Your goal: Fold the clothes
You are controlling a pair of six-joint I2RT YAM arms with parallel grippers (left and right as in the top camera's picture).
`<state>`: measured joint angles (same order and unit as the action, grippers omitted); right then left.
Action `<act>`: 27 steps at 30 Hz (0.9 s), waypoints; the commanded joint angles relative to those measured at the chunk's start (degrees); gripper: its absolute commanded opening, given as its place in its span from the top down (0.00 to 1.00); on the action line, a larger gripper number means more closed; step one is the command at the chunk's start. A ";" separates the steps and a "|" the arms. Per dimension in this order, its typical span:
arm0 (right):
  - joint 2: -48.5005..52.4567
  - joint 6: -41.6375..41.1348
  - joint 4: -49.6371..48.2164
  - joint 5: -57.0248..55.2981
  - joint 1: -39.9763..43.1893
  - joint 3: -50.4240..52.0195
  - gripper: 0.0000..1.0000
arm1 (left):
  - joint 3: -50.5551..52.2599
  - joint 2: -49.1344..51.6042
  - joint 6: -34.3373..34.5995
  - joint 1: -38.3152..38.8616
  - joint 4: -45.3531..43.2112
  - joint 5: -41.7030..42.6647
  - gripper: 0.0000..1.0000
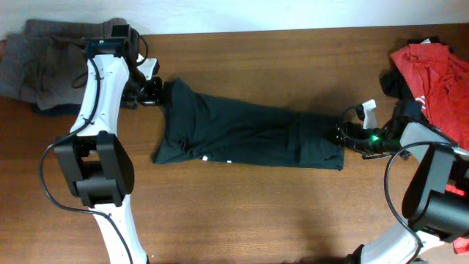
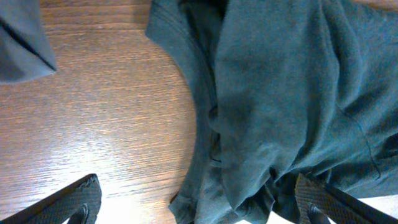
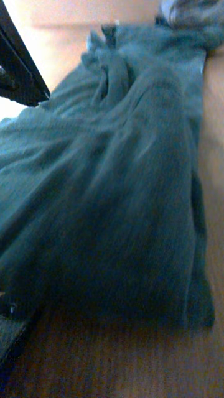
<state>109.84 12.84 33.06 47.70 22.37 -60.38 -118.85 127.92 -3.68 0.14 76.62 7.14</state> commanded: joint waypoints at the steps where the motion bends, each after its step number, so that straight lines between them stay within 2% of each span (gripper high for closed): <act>1: 5.16 -0.63 0.55 -2.38 -2.91 1.62 0.01 | -0.83 -0.63 -0.48 0.81 -0.35 0.83 0.01; 4: 5.31 -2.93 0.35 -3.15 -4.09 1.62 0.00 | -0.83 -0.63 -0.48 0.90 -0.33 0.83 0.01; 6: 5.31 -4.50 0.02 -3.69 -4.33 1.62 0.07 | -0.83 -0.63 -0.48 0.87 -0.33 0.83 0.01; 8: 5.29 -8.00 -0.98 -6.16 -4.26 1.60 0.30 | -0.83 -0.63 -0.48 0.87 -0.31 0.83 0.01; 11: 5.29 -10.38 -2.10 -8.81 -4.26 1.55 0.43 | -0.83 -0.63 -0.48 0.87 -0.31 0.83 0.01; 12: 5.29 -10.38 -2.34 -8.98 -4.26 1.55 0.52 | -0.83 -0.63 -0.48 0.87 -0.33 0.81 0.01; 13: 5.29 -10.43 -2.71 -8.98 -4.26 1.55 0.71 | -0.83 -0.63 -0.48 0.87 -0.33 0.81 0.01; 15: 5.29 -12.50 -3.37 -9.22 -4.24 1.55 0.83 | -0.83 -0.63 -0.48 0.87 -0.33 0.81 0.01; 16: 5.27 -12.98 -3.78 -9.22 -4.24 1.42 0.91 | -0.83 -0.63 -0.48 0.87 -0.33 0.81 0.01; 18: 5.27 -13.20 -3.72 -9.57 -4.24 0.90 0.96 | -0.83 -0.63 -0.48 0.87 -0.37 0.81 0.01; 22: 5.20 -13.86 -1.14 -11.63 -3.06 -1.92 0.96 | -0.83 -0.63 -0.48 0.87 -0.37 0.81 0.01; 27: 4.39 -13.68 9.92 -17.55 2.23 -11.34 0.96 | -0.83 -0.63 -0.48 0.87 -0.37 0.81 0.01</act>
<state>113.86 -0.51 39.64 38.20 20.86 -66.30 -118.85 127.92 -3.68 1.10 76.42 7.14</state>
